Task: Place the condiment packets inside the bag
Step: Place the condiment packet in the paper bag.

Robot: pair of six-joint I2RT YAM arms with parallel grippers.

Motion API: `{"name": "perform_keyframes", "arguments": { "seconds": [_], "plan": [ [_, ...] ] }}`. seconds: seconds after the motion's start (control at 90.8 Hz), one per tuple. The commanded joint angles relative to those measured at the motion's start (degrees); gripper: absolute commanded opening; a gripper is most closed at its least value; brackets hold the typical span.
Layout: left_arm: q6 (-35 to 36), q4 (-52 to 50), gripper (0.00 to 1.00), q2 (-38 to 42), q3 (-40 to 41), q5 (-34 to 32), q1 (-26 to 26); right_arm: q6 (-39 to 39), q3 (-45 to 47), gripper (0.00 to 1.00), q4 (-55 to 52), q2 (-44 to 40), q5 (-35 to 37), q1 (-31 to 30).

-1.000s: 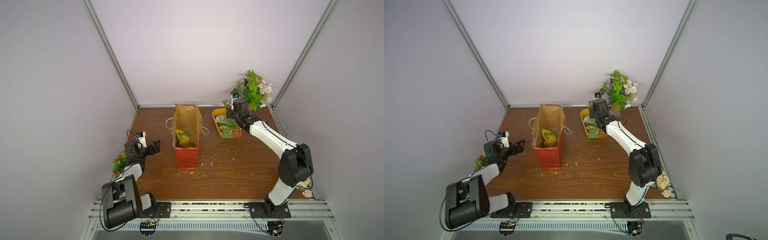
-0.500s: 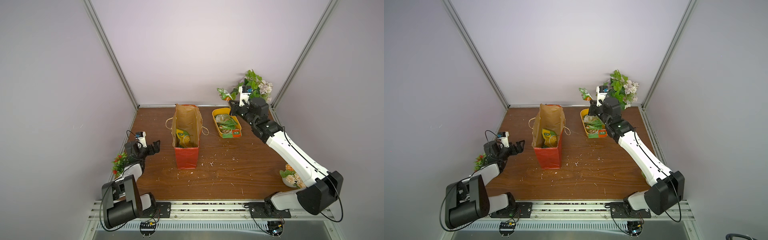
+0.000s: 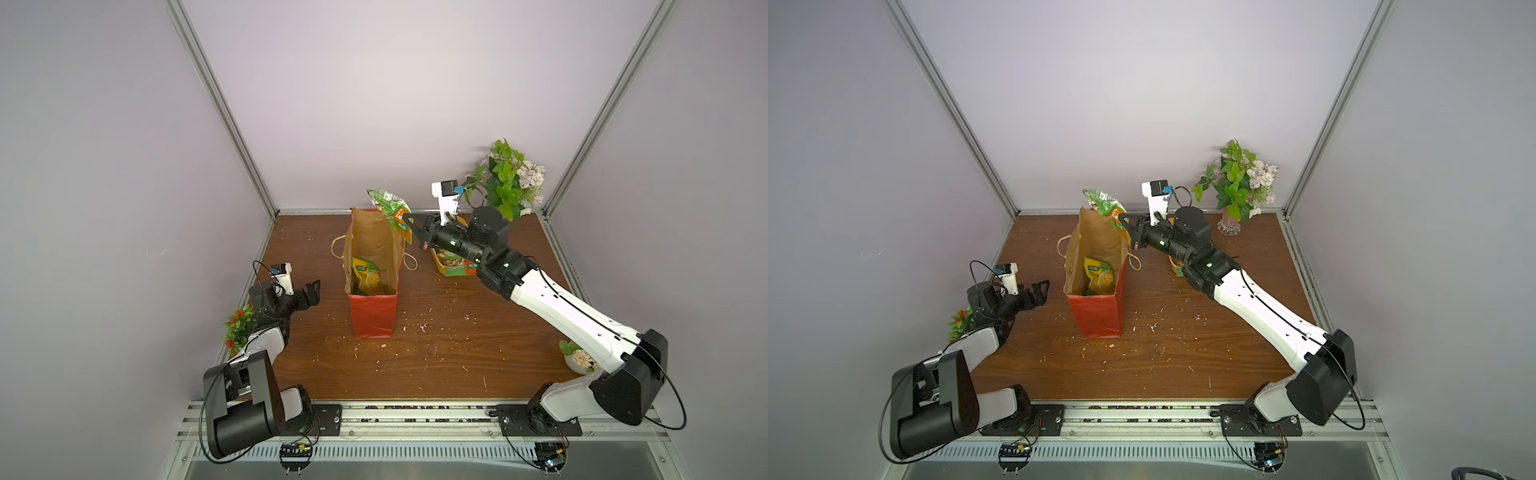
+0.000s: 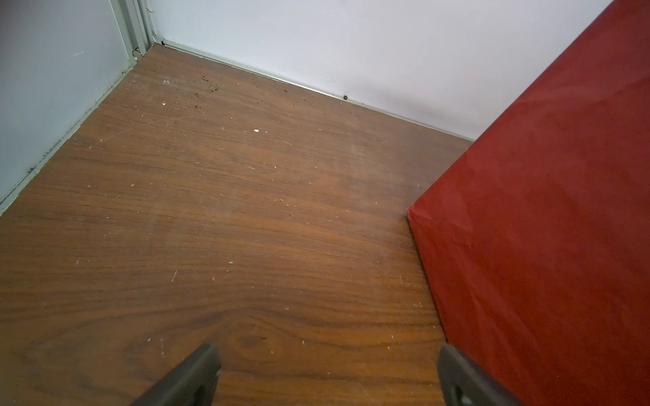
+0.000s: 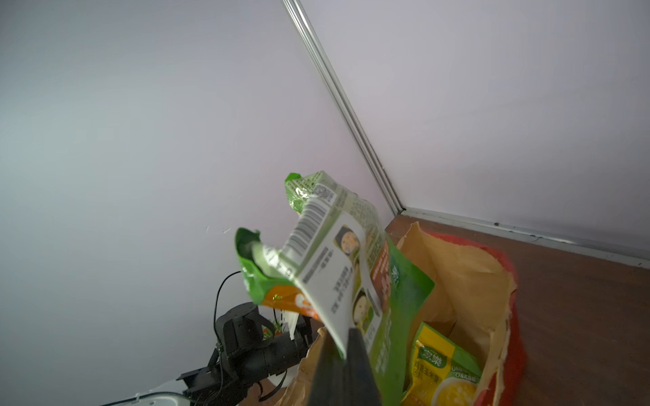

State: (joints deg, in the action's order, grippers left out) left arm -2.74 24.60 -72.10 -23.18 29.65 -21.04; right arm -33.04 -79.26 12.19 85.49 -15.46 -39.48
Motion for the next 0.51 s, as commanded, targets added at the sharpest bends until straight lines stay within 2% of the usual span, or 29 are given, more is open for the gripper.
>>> {"name": "perform_keyframes", "arguments": {
  "seconds": [0.0,0.374,0.429,0.495],
  "plan": [
    [0.53,0.71,1.00,0.99,-0.01,0.63,-0.92,-2.49,-1.52,0.00,4.27,1.48,-2.31,-1.40],
    [0.44,0.86,1.00,1.56,0.32,0.75,-0.93,-0.43,-3.70,0.00,1.27,5.47,0.53,-1.98],
    [0.46,0.83,1.00,1.53,0.39,0.76,-0.90,-0.06,-4.58,0.06,0.52,5.74,0.76,-1.94],
    [0.38,0.83,1.00,1.57,0.37,0.76,-0.93,0.62,-6.22,0.23,-1.01,6.05,0.94,-2.07]
  ]
}}
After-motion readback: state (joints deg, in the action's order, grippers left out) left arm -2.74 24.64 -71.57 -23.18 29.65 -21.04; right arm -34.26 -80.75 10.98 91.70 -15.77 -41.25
